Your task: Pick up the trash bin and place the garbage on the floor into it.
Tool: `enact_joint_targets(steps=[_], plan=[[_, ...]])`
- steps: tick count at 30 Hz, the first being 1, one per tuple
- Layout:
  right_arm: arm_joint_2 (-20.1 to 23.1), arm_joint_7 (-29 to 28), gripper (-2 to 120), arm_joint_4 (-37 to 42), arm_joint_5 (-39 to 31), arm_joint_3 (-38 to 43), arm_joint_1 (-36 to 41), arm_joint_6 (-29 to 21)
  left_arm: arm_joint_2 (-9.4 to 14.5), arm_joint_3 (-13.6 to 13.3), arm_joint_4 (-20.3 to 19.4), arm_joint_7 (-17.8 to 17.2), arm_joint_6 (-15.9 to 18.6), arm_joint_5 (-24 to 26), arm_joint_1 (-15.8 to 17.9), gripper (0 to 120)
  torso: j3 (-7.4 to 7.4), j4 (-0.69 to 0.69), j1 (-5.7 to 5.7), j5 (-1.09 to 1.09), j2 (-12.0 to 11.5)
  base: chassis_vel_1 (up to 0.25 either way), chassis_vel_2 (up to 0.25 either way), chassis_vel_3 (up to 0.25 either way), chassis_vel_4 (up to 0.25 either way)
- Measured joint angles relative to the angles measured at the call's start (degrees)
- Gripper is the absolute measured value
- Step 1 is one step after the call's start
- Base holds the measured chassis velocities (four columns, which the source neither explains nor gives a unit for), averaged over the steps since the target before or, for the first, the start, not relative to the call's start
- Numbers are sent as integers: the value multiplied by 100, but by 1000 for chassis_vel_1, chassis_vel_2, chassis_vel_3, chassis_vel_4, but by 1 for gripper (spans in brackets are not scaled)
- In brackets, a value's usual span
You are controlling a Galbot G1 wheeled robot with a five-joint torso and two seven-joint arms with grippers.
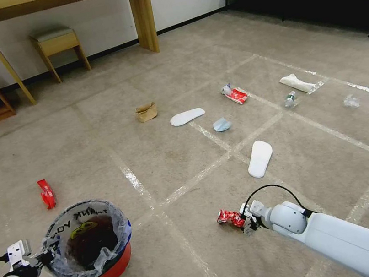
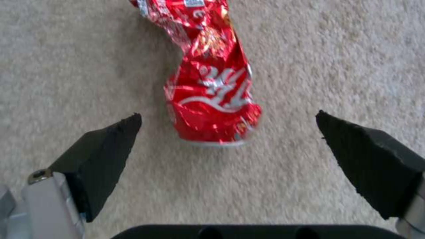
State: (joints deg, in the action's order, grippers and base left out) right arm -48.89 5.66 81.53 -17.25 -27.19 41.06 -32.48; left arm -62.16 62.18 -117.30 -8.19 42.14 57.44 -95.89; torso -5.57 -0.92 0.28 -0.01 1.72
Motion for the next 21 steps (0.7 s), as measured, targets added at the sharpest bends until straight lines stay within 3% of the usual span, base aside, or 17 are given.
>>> enact_joint_targets(steps=[15,19,21], plan=[[-394,-314,99,-534,-21,-194,-83,529,20,79,100,68,0,26,-1,2,0,0,0,0,0,0,0,0,0],[-437,-339,85,-646,-1,-220,-111,632,12,48,135,75,0,22,30,2,0,0,-1,0,0,0,0,0,0],[-442,-341,83,-658,4,-222,-112,640,11,44,137,76,0,23,34,2,0,0,-1,0,0,0,0,0,0]])
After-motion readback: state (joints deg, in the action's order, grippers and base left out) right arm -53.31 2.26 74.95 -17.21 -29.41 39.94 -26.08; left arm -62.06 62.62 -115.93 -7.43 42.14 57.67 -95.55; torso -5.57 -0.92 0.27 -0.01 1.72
